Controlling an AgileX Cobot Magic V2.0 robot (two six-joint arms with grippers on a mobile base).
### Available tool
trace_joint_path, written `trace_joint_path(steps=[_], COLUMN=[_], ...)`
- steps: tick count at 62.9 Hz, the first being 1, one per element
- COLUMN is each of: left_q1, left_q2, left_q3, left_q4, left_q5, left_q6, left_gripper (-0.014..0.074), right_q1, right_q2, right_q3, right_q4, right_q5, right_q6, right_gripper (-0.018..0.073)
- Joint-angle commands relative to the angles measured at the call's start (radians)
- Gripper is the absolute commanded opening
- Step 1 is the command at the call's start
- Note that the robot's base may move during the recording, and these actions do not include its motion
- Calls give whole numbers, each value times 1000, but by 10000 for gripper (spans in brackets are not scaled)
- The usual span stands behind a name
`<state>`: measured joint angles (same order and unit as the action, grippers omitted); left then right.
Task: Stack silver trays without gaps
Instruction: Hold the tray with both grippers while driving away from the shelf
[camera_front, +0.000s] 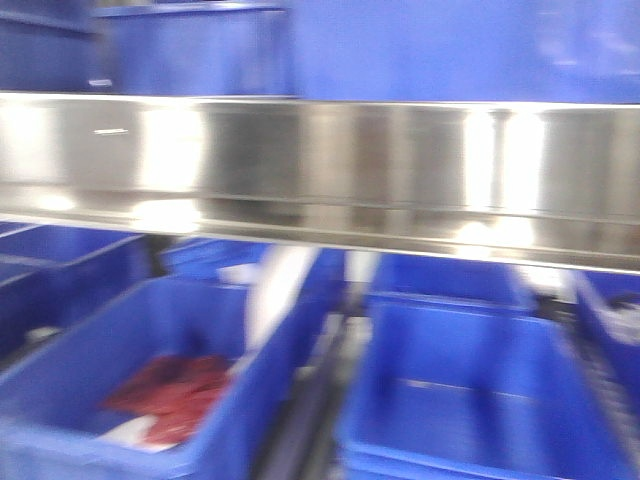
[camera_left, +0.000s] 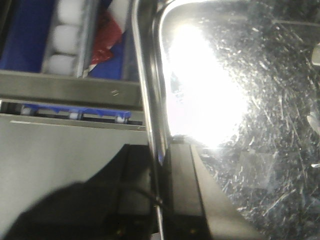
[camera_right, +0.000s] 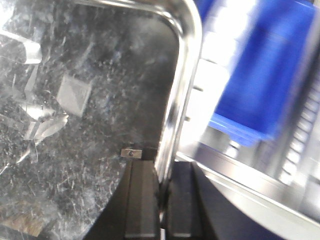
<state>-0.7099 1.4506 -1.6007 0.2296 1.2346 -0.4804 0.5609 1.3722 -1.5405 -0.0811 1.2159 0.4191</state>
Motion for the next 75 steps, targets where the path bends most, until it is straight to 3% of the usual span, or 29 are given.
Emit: trace_joint_path(steps=[1, 75], left_q1=[-4, 0], left_q2=[-38, -40], left_q3=[-22, -22], left_q4=[55, 53], left_q5=[67, 67], left_q6=[14, 14], left_gripper=[-43, -45], right_q1=[-1, -1], right_q2=[-38, -38], right_q3=[-29, -29], right_q4=[-24, -24], right_q5=[-45, -45], right_q6=[-25, -25], right_gripper=[58, 58])
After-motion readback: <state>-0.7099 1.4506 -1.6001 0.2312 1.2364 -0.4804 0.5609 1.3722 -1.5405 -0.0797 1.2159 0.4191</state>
